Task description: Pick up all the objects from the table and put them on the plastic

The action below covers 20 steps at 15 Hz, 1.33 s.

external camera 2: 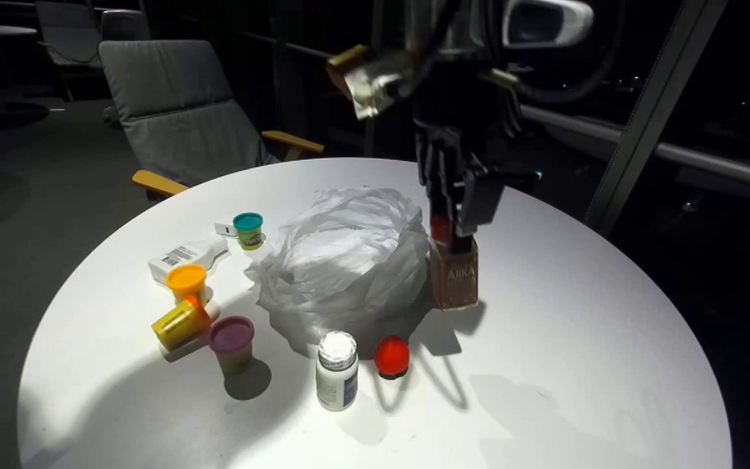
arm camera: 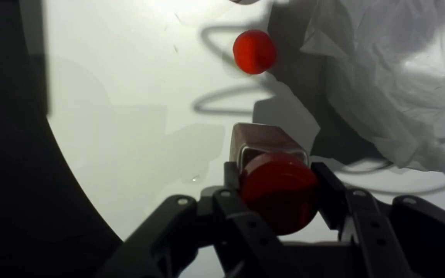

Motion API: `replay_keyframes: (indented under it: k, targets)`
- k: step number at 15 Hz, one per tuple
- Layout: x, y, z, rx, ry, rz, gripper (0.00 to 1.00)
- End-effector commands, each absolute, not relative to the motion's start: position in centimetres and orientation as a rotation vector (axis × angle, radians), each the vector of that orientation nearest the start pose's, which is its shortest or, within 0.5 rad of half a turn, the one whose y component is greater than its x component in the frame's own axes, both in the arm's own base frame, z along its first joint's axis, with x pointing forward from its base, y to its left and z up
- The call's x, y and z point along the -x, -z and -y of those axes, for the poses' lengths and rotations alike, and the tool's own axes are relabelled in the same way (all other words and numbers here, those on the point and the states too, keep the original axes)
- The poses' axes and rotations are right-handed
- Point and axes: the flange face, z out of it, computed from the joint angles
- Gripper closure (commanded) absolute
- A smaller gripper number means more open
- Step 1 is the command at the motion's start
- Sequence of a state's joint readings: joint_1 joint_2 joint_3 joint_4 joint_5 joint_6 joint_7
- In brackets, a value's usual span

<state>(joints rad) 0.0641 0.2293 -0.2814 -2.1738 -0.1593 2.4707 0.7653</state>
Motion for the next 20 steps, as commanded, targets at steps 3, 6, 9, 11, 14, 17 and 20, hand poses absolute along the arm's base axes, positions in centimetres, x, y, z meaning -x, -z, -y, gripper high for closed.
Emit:
replay_keyframes:
  k: [3, 6, 9, 11, 14, 17, 20]
  targets:
    - [-57.2, -33.2, 1.9, 3.115, 0.212, -1.037, 0.76]
    - [-58.9, -31.3, -1.7, 3.115, 0.254, -0.877, 0.76]
    - [-60.4, -28.0, -2.4, 3.115, 0.290, -0.802, 0.76]
    - [-61.5, -24.9, -1.6, 3.112, 0.270, -0.798, 0.76]
    - [-62.6, -21.2, -0.1, 3.101, 0.235, -0.805, 0.76]
    - [-63.5, -19.5, 1.0, 3.082, 0.222, -0.823, 0.76]
    - [-63.5, -21.2, 1.0, 3.086, 0.267, -0.807, 0.25]
